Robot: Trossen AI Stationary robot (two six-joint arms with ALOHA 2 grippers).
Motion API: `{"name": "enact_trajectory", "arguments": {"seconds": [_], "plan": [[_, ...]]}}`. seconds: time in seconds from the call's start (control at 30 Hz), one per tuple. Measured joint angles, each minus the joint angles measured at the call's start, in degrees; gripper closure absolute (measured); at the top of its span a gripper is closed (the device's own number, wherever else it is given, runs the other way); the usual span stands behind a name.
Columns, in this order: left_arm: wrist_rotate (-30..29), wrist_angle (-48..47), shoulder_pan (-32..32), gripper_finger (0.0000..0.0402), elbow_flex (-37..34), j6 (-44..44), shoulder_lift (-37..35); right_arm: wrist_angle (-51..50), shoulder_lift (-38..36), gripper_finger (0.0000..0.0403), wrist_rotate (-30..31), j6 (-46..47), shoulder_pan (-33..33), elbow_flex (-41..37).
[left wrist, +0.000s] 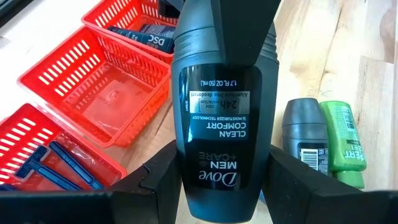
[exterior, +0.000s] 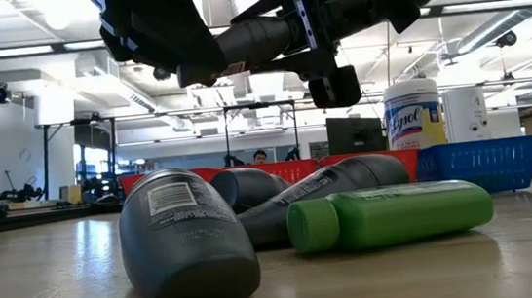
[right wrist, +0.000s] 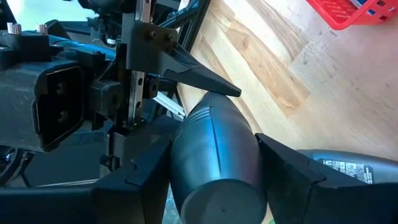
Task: Pick & Place Travel size toiletries
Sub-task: Put the deodorant into the middle red bin
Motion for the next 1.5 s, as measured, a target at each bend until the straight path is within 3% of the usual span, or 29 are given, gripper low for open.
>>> {"name": "enact_trajectory", "arguments": {"seconds": [0.1, 0.23, 0.37, 0.47, 0.7, 0.87, 1.0, 1.27, 1.5], "plan": [[0.0, -0.1, 0.0, 0.0210, 0.0, 0.4, 0.0, 0.0, 0.0, 0.0207, 0.0, 0.0, 0.0, 0.0], [-0.2, -2.6, -0.3, 0.0146, 0.0, -0.8, -0.1, -0.7, 0.0, 0.0207, 1.6, -0.2, 0.0, 0.1], [0.7, -8.4, -1.7, 0.0093, 0.0, -6.8, -1.0, -2.4, -0.4, 0.0207, 5.3, -0.8, 0.0, 0.1], [-0.1, -12.1, -3.4, 0.0075, 0.0, -10.3, -2.6, -5.2, -1.3, 0.0207, 9.5, -2.1, 0.0, 0.0], [-6.0, -22.4, -7.0, 0.0078, -1.0, -20.0, -7.3, -15.7, -7.5, 0.0207, 27.4, -6.9, 0.8, 0.1], [-6.3, -25.0, -7.5, 0.0084, -6.7, -28.1, -11.5, -32.5, -9.3, 0.0207, 42.8, -12.1, 2.5, 6.2], [-6.2, -23.5, -7.5, 0.0083, -12.1, -32.6, -15.5, -42.0, -5.8, 0.0207, 47.8, -16.0, 2.3, 13.2], [-5.6, -22.5, -6.9, 0.0084, -21.1, -41.5, -24.3, -56.3, 10.0, 0.0202, 48.0, -18.4, -0.8, 28.9], [-6.1, -21.8, -6.9, 0.0087, -25.4, -39.9, -31.6, -65.5, 22.2, 0.0199, 47.9, -21.5, -2.2, 42.6]]}}
